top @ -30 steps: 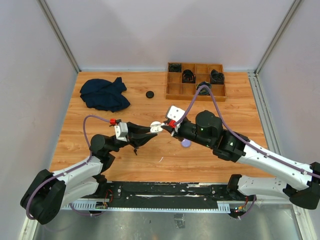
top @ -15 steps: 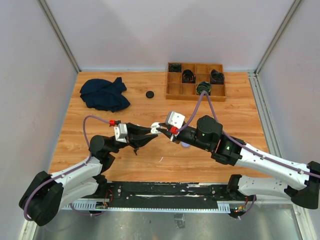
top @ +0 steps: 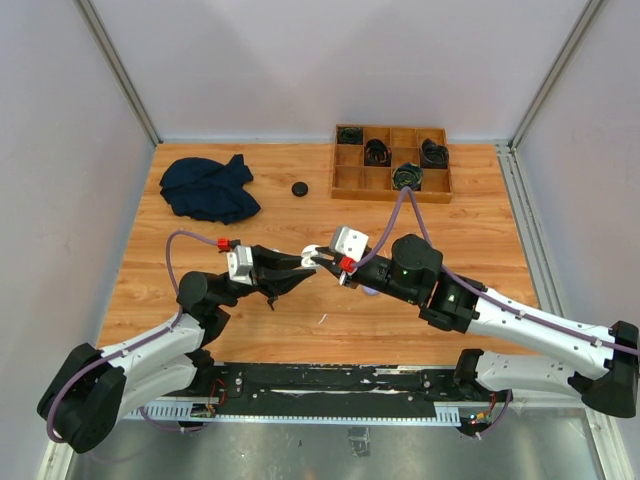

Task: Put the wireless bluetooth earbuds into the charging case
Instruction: Place the earbud in the charging case.

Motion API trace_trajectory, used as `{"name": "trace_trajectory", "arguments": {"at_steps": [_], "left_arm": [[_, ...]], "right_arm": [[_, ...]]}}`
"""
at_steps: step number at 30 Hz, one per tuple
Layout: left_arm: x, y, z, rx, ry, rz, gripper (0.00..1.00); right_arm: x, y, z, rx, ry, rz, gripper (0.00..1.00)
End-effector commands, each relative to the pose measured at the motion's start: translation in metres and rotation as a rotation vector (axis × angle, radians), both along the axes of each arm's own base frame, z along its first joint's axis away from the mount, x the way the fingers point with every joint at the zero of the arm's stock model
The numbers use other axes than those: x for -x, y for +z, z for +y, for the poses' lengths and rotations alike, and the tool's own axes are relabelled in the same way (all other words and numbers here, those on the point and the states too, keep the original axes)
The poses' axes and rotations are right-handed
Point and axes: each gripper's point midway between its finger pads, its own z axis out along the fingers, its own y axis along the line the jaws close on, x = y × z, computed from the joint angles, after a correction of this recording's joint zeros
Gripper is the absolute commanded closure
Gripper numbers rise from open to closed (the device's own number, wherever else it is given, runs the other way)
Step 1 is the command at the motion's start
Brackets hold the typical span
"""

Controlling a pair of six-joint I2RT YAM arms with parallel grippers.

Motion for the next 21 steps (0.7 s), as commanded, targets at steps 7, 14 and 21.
{"name": "trace_trajectory", "arguments": {"at_steps": [7,14,21], "left_arm": [[0.006,0.028,0.002,0.076,-0.010,-0.047,1.00],[0.001,0.029,0.004,0.106,0.006,0.007,1.00],[0.002,0.030,0.003,0.121,-0.009,0.026,1.00]], "right_arm": [[0.013,0.010,0.004,-0.046,0.044,-0.035,0.88],[0.020,0.011,0.004,-0.062,0.082,-0.043,0.88],[0.025,0.009,0.008,-0.072,0.113,-0.038,0.88]]}}
